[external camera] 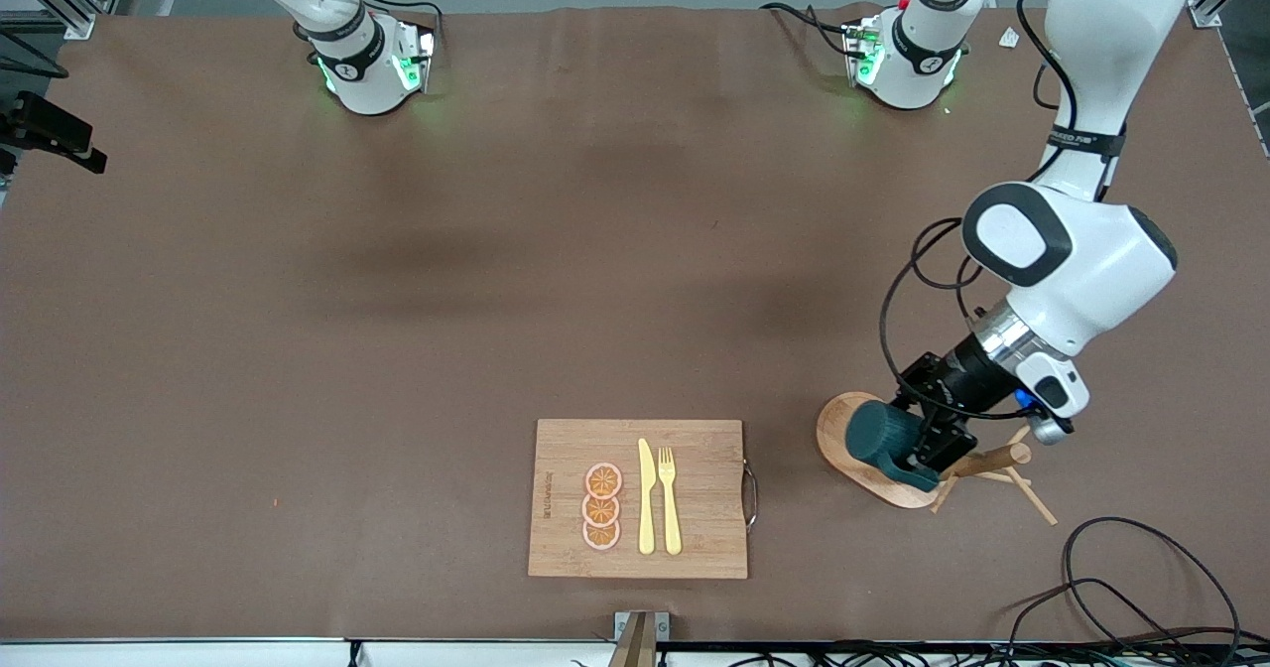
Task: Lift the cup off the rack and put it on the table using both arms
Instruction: 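Lift the teal mug off the stand peg with the left gripper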
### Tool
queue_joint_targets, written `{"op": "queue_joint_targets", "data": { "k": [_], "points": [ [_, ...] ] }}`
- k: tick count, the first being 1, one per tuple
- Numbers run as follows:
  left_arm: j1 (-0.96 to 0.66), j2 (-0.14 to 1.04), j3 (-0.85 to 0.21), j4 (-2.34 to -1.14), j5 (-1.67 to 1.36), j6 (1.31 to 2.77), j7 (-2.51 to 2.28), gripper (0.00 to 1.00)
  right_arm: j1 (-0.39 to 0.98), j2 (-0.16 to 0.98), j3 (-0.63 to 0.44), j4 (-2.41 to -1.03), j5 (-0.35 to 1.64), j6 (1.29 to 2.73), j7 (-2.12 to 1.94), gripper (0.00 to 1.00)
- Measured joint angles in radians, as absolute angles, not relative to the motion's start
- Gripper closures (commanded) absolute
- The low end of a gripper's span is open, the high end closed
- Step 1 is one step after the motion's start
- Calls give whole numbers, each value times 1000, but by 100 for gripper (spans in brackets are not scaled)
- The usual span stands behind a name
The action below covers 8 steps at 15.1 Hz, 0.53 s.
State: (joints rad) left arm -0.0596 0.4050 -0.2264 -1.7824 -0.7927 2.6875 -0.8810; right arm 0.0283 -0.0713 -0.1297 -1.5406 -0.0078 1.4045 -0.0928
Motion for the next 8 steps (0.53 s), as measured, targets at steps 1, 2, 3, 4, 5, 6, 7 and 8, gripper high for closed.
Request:
{"op": "queue_joint_targets", "data": {
  "k": [1, 2, 3, 4, 5, 6, 7, 8],
  "points": [
    [-83, 396, -227, -1782, -793, 2688, -892, 29, 28, -71, -130, -1541, -8, 1405, -93, 0],
    [-106, 389, -228, -1782, -793, 2688, -905, 29, 28, -71, -130, -1541, -8, 1405, -93, 0],
    [-130, 383, -228, -1781, -790, 2688, -916, 29, 28, -71, -130, -1541, -8, 1405, -93, 0],
    [-153, 378, -229, -1781, -775, 2688, -932, 29, 28, -71, -130, -1541, -8, 1405, -93, 0],
    [-175, 376, -229, -1780, -732, 2688, -960, 29, 28, -71, -130, -1541, -8, 1405, -93, 0],
    [-197, 375, -229, -1778, -667, 2688, -1001, 29, 28, -71, -130, -1541, -8, 1405, -93, 0],
    [-218, 375, -229, -1775, -590, 2689, -1049, 29, 28, -71, -130, -1541, -8, 1405, -93, 0],
    [-240, 375, -230, -1773, -504, 2689, -1101, 30, 28, -71, -130, -1541, -8, 1405, -93, 0]
  ]
}}
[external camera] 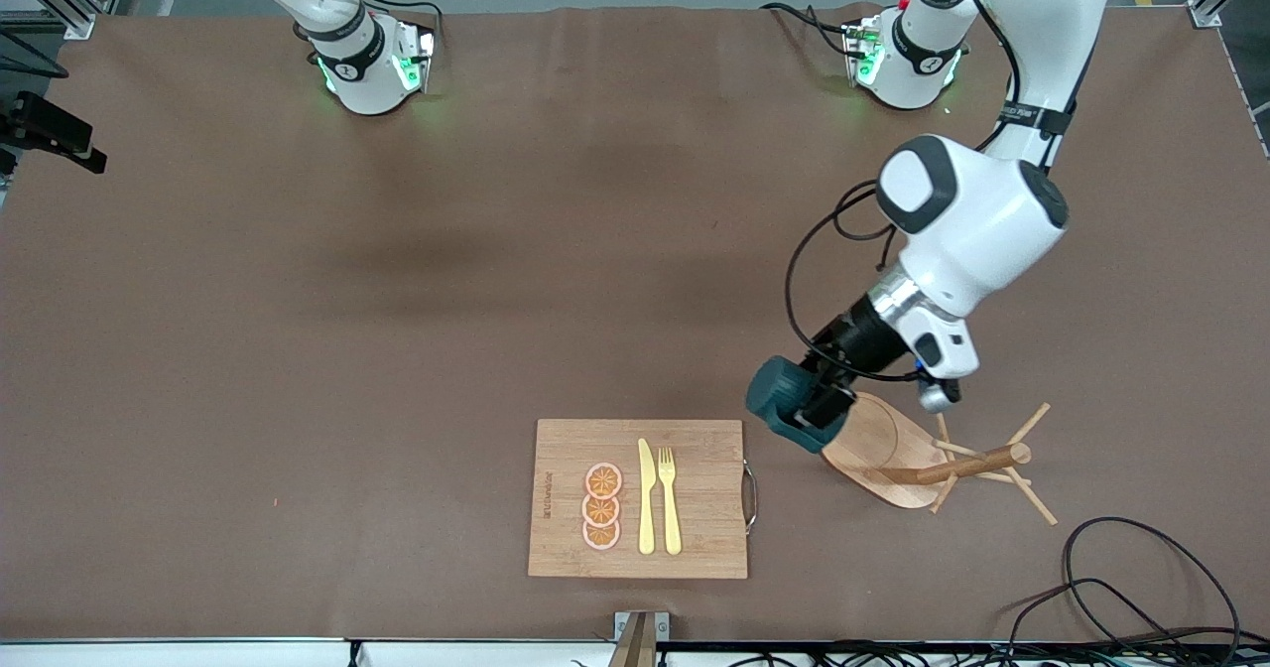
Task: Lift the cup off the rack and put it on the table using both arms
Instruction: 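Lift the teal mug off the stand peg with the left gripper, then carry the teal mug toward the table middle with the left gripper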
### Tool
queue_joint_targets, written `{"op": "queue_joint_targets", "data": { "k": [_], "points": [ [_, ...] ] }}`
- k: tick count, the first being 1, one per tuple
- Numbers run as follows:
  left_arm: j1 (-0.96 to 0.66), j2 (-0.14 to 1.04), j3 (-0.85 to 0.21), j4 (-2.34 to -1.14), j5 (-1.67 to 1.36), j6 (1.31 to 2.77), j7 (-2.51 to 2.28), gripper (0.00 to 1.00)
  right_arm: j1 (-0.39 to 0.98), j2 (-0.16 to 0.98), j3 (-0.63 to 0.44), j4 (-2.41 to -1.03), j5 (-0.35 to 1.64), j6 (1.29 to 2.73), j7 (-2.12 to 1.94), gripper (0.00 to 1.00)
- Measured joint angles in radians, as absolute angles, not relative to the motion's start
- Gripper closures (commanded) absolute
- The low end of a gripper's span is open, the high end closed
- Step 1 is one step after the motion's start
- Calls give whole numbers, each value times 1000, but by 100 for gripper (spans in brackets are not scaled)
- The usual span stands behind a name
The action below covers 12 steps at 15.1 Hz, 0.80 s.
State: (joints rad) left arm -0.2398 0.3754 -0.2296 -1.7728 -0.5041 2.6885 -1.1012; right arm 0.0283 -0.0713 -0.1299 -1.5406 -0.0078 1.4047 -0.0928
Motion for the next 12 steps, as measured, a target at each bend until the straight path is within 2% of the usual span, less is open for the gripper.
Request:
{"op": "queue_joint_targets", "data": {
  "k": [6, 12],
  "points": [
    [-412, 449, -229, -1732, 65, 2689, -1394, 30, 28, -71, -134, -1539, -8, 1405, -93, 0],
    [-622, 627, -187, -1617, 661, 2689, -1596, 29, 28, -71, -135, -1531, -8, 1406, -92, 0]
  ]
}}
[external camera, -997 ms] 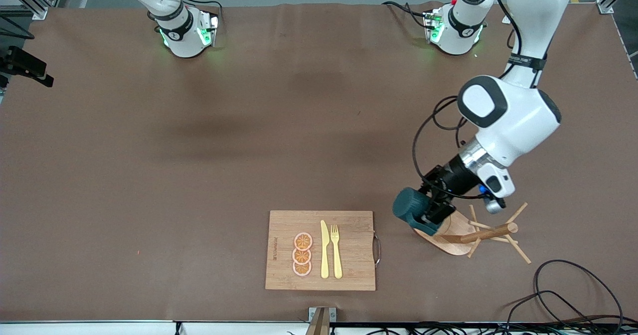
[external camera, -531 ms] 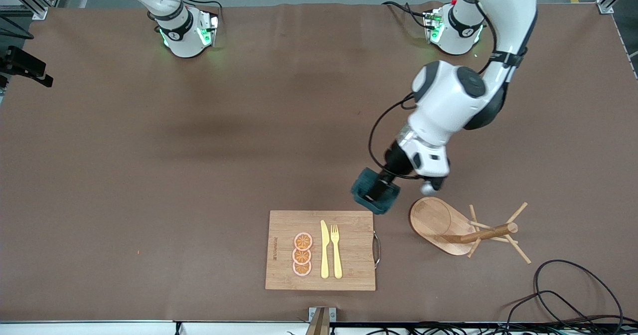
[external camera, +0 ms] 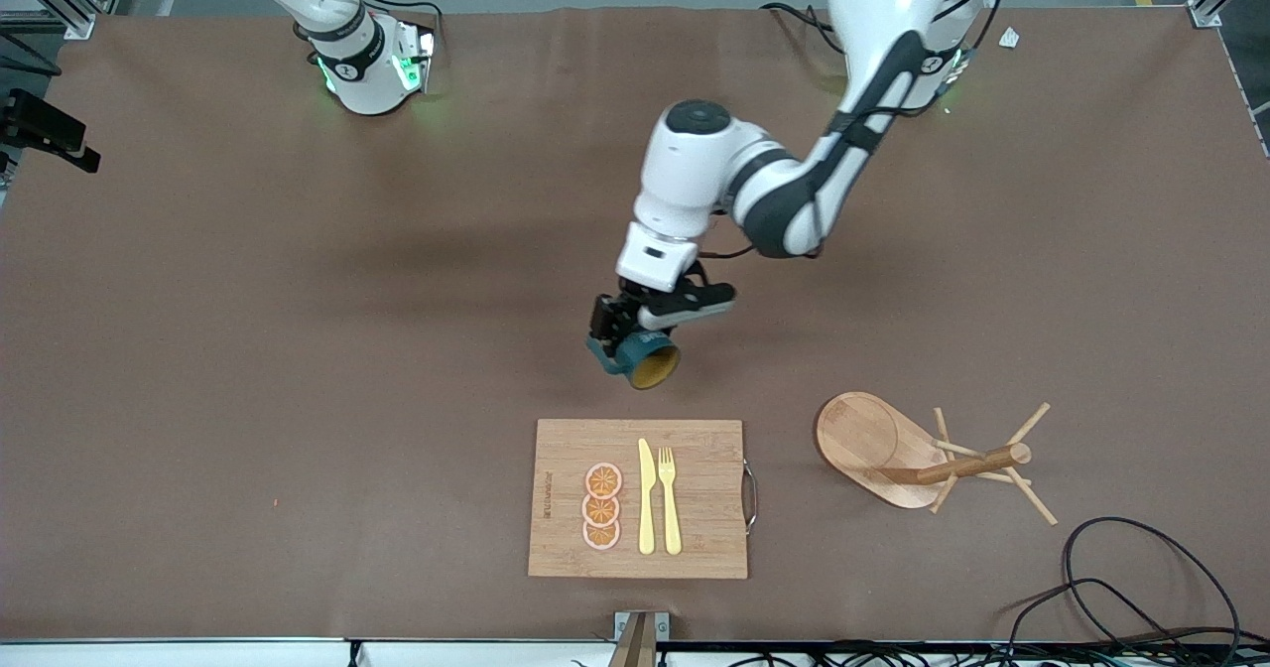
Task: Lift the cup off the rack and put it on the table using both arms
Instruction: 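Carry the teal mug toward the table middle with the left gripper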
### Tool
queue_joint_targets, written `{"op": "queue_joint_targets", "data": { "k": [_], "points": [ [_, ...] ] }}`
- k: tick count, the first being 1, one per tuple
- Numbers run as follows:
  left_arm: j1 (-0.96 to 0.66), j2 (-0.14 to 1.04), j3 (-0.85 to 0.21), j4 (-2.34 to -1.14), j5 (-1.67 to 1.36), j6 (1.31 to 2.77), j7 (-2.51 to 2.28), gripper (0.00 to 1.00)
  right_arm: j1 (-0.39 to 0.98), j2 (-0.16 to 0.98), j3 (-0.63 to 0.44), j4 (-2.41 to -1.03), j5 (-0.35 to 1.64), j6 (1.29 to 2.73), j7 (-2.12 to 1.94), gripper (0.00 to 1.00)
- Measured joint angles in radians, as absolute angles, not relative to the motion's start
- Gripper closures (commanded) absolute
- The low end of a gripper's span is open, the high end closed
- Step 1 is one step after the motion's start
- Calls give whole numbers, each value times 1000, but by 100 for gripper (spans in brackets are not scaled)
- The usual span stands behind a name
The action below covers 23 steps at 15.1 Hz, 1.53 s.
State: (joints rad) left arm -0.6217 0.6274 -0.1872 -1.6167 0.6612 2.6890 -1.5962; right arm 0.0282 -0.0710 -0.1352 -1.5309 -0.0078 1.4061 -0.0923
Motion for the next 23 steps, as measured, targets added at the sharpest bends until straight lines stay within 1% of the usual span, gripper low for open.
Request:
{"op": "queue_joint_targets", "data": {
  "k": [3, 7, 8, 9, 11, 13, 15, 16, 18, 21, 22, 23],
  "points": [
    [-707, 728, -169, -1528, 890, 2689, -1603, 27, 28, -68, -137, -1531, -8, 1409, -92, 0],
    [-818, 831, -101, -1441, 1212, 2689, -1612, 28, 28, -58, -138, -1531, -8, 1438, -92, 0],
    [-839, 850, -96, -1425, 1252, 2689, -1611, 34, 28, -53, -139, -1531, -9, 1447, -92, 0],
    [-865, 866, -84, -1412, 1279, 2689, -1608, 37, 28, -47, -139, -1531, -9, 1457, -92, 0],
    [-944, 890, -24, -1395, 1303, 2689, -1623, 35, 28, -32, -140, -1531, -9, 1483, -92, 0],
    [-1052, 908, 65, -1388, 1327, 2679, -1721, 35, 27, -15, -141, -1531, -12, 1498, -92, 0],
    [-1162, 928, 143, -1388, 1400, 2626, -1878, 33, 25, 5, -143, -1531, -16, 1520, -92, 0],
    [-1204, 938, 161, -1388, 1463, 2574, -1972, 32, 23, 15, -144, -1531, -17, 1530, -92, 0],
    [-1252, 969, 167, -1388, 1637, 2464, -2185, 32, 19, 27, -147, -1531, -17, 1544, -92, 0],
    [-1268, 1031, 167, -1389, 1868, 2373, -2447, 32, 18, 32, -150, -1531, -17, 1551, -92, 0],
    [-1267, 1045, 167, -1388, 1888, 2365, -2472, 27, 18, 35, -150, -1531, -17, 1550, -92, 0],
    [-1268, 1052, 166, -1386, 1900, 2352, -2481, 19, 18, 42, -150, -1532, -17, 1549, -92, 0]
  ]
}}
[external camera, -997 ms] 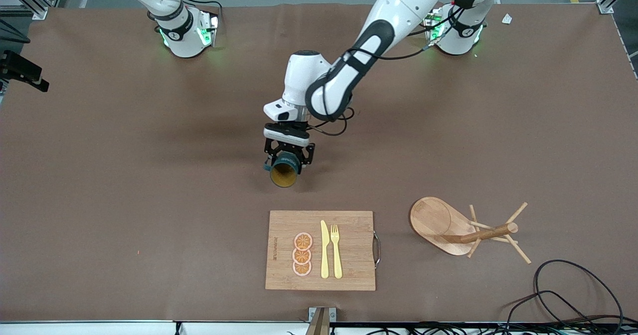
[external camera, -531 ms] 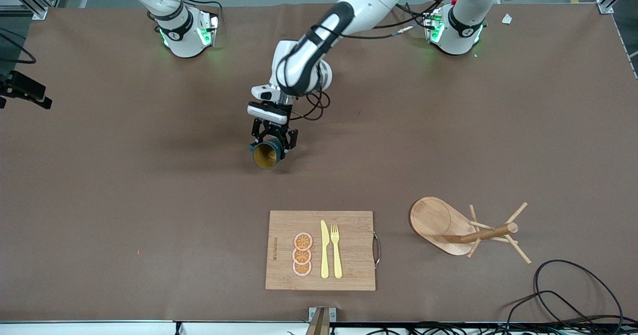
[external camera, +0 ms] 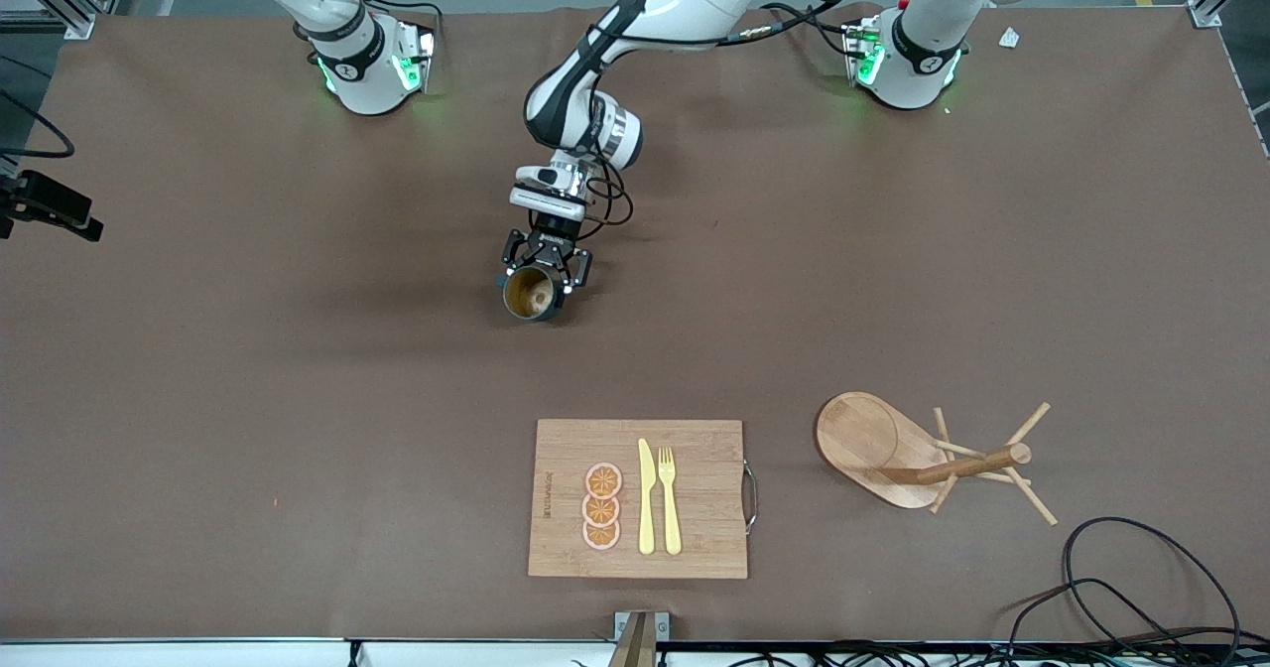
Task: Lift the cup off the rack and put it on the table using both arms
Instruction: 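Carry the teal mug toward the table middle with the left gripper, then set the mug down, open the left gripper while the right gripper approaches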
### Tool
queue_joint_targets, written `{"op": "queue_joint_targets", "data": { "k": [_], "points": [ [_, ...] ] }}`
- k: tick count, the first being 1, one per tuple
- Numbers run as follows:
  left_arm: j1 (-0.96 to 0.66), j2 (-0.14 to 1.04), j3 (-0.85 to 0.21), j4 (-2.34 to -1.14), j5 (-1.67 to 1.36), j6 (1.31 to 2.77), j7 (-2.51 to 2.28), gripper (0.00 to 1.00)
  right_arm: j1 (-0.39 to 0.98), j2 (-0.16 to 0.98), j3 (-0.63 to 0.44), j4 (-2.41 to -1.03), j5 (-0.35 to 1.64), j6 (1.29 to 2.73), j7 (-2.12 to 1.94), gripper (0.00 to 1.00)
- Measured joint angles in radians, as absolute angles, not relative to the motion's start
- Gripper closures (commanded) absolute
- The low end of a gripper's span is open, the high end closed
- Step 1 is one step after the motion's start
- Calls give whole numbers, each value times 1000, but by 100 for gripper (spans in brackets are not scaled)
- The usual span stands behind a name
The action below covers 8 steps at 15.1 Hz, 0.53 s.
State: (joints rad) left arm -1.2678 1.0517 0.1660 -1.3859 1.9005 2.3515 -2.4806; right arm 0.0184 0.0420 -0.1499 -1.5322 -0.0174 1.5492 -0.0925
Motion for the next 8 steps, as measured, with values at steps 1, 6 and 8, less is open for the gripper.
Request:
{"op": "queue_joint_targets", "data": {
  "k": [1, 6, 8],
  "points": [
    [-1268, 1053, 165, -1386, 1902, 2348, -2481, 0, 18, 57, -150, -1534, -17, 1549, -92, 0],
    [-1264, 1065, 126, -1386, 1894, 2341, -2492, 0, 19, 143, -150, -1535, -18, 1565, -92, 0],
    [-1265, 1065, 75, -1386, 1841, 2303, -2495, 0, 21, 156, -147, -1535, -16, 1570, -90, 0]
  ]
}}
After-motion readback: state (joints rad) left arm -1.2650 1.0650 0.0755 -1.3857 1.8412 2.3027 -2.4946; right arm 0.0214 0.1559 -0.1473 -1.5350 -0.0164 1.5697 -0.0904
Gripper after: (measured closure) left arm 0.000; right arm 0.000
